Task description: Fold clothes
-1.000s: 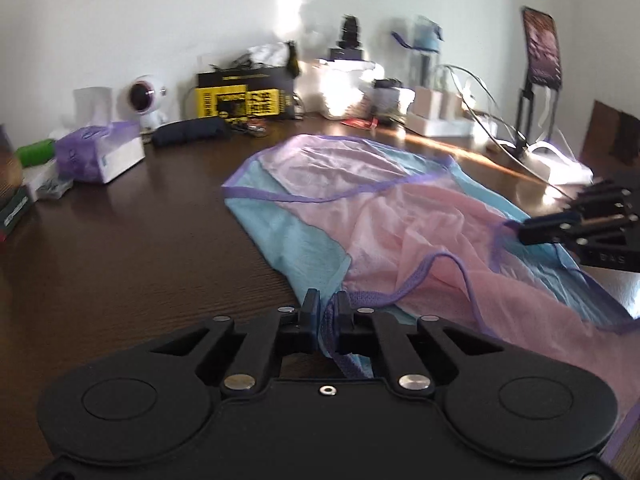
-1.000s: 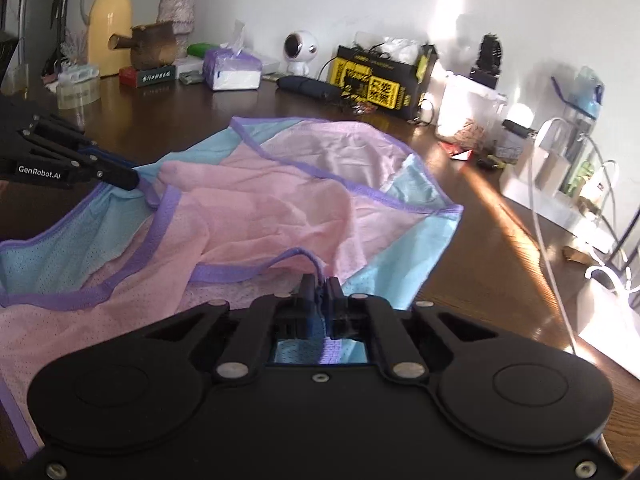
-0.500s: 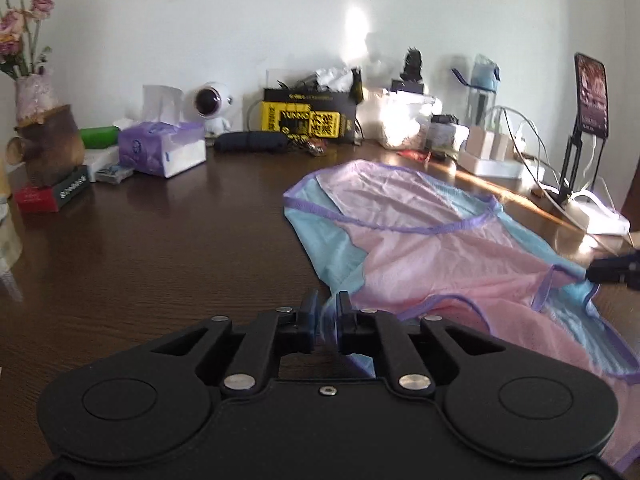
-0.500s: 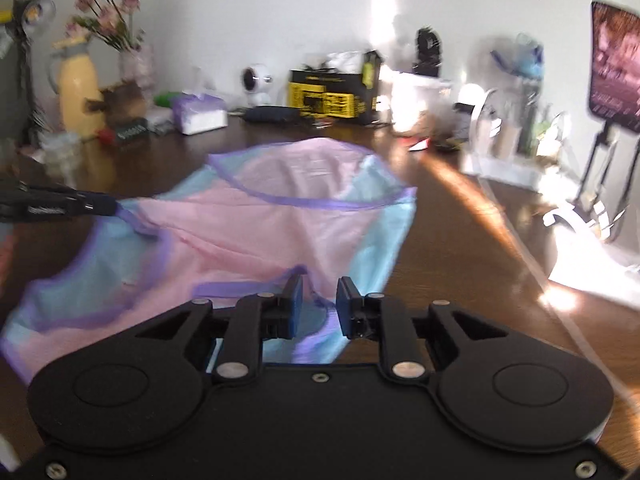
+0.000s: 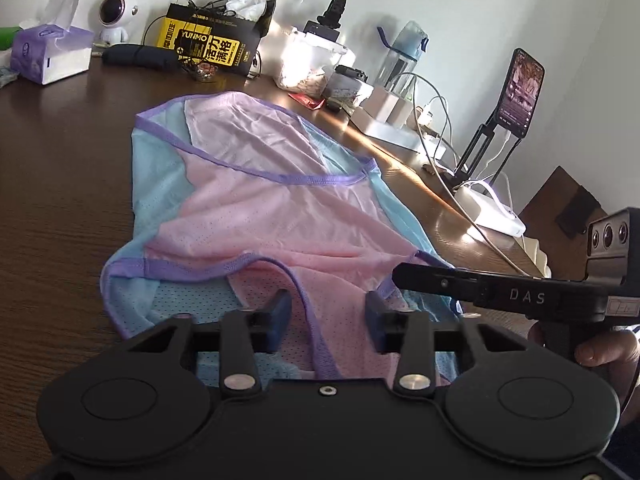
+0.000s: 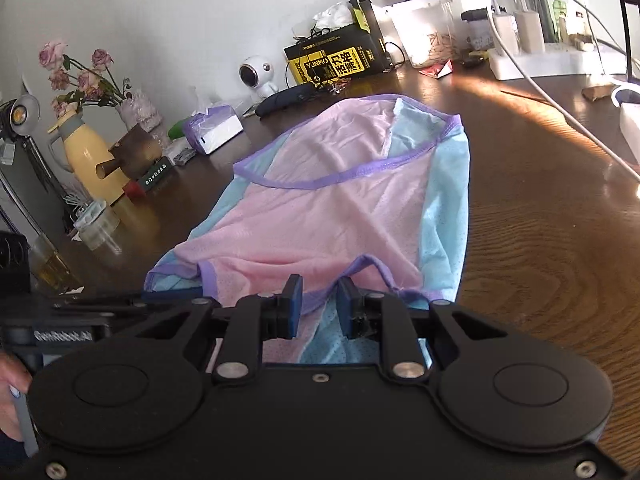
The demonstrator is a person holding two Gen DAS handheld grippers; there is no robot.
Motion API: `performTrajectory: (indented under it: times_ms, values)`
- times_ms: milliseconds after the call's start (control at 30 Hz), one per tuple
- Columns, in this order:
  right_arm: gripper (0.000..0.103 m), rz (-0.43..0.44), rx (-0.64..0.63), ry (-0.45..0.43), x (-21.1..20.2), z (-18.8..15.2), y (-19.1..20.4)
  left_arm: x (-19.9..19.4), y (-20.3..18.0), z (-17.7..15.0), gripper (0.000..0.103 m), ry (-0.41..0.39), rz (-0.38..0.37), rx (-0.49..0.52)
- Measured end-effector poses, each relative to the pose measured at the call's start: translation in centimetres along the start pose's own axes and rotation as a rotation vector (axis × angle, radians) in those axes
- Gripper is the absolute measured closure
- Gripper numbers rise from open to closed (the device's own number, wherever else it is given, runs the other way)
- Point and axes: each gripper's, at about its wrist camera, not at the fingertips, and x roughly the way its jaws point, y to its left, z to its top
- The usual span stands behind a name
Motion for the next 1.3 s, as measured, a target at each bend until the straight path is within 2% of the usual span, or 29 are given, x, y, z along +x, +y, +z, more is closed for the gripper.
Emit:
performTrajectory:
  times_ms: [33,133,200,300,467,567,733,800,833,900,967,1100,1200,1300]
  values:
    - [0.082,-0.005,-0.009,-0.002,0.2,0.0,0.1,0.0,0.1,-0.1,0.095,-0.002,-0.007,-0.004]
    - [0.1,-0.01,-0.044,-0.022,0.0,0.1,0.6,-0.1,-0.1,-0.2,0.101,-0.008,-0.019,-0.003]
    - [0.1,0.008,-0.051,-0.046,-0.6,0.3,0.8,-0.4,-0.2,-0.2,0.102,-0.018,-0.02,0.003]
    - [0.1,0.051,-0.043,-0.085,-2.1,0.7,0.8,-2.4,-0.6,-0.1,0.102,-0.078,-0.046,-0.01]
    - [0.1,0.165,0.011,-0.116,-4.7,1.5,-0.1,-5.6,-1.3,0.0,0.102,-0.17,-0.081,-0.04]
    - [0.1,0.197,0.039,-0.124,-5.5,1.7,-1.0,-6.0,-1.3,-0.4,0.102,-0.17,-0.085,-0.042]
    - [0.098,0.211,0.071,-0.024,-4.1,0.9,-2.1,-5.8,-1.0,-1.4,0.102,-0.141,-0.104,-0.062]
    - [0.098,0.172,0.074,-0.011,-3.8,0.6,-2.3,-6.1,-0.4,-1.6,0.102,-0.152,-0.105,-0.096]
    - [0.095,0.156,0.076,-0.011,-3.8,0.4,-2.3,-6.3,0.3,-1.7,0.102,-0.172,-0.116,-0.142]
    - [0.076,0.177,0.08,-0.007,-4.0,0.1,-2.4,-6.4,0.9,-1.7,0.102,-0.171,-0.13,-0.17]
    - [0.051,0.224,0.069,0.009,-3.9,-0.4,-1.8,-6.4,1.4,-1.9,0.102,-0.164,-0.138,-0.184]
    - [0.049,0.291,0.085,0.059,-2.5,-1.1,-0.7,-6.4,1.3,-2.1,0.102,-0.169,-0.188,-0.184]
    - [0.049,0.308,0.129,0.062,-1.6,-1.1,-0.9,-6.7,1.3,-1.9,0.102,-0.184,-0.265,-0.199]
    - [0.054,0.34,0.195,0.051,-0.8,-1.1,-2.0,-6.8,1.5,-1.7,0.102,-0.19,-0.28,-0.211]
